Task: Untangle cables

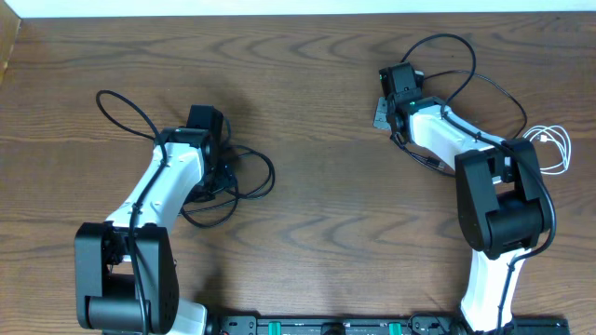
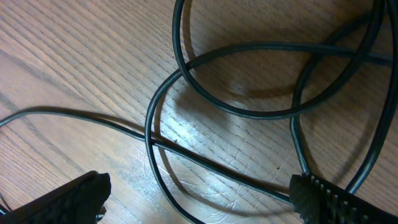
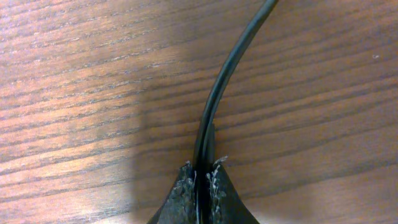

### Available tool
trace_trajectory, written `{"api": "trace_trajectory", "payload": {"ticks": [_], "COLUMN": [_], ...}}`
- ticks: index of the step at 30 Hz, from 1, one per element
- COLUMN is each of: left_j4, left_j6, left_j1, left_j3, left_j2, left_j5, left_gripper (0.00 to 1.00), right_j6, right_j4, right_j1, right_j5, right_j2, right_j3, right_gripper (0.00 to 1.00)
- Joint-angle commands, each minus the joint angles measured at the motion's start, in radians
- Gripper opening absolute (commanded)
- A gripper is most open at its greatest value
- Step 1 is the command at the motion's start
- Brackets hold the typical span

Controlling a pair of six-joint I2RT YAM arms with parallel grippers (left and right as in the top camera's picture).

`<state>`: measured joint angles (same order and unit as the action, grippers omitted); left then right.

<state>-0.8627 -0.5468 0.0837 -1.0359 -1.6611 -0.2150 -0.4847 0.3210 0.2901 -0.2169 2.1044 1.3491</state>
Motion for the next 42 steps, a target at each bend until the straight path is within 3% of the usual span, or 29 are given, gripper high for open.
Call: {"api": "trace_trajectory", "payload": {"ticks": [1,6,19,28,34,42], "left_j4": [-0.003,-0.003,-0.003,-0.003,-0.003,-0.003], "left_j6": [-0.006,-0.006,-0.005,-0.006,-0.006,-0.006], "left_j1": [-0.004,-0.004,-0.004,-0.004,-0.004,-0.004], "left_j3": [0.004,0.004,0.004,0.004,0.004,0.004], "left_j2": [-0.005,-0.005,-0.005,-0.005,-0.005,-0.005], "left_j5": [-0.003,-0.003,-0.003,-0.003,-0.002,-0.002], "left_gripper": [0.98,0.98,0.98,0.98,0.98,0.98], "right_j6": [0.088,0.257,0.352,0.352,0.351,0.331], "right_j4": [0.01,-0.059,-0.178,-0.144,-0.014,0.124], "right_j1": [-0.014,-0.039,-0.187,-0.448,-0.603,-0.7], "right_j5": [0.028,0.091,0.074,0.058,0.058,0.058], "right_j2": [-0.049,-0.219,-0.504,-0.523,-0.522,-0.514], "right_j3": [-0.017,-0.017,-0.017,-0.017,-0.018,-0.018], "right_gripper": [0.01,0.01,0.01,0.01,0.01,0.01]}}
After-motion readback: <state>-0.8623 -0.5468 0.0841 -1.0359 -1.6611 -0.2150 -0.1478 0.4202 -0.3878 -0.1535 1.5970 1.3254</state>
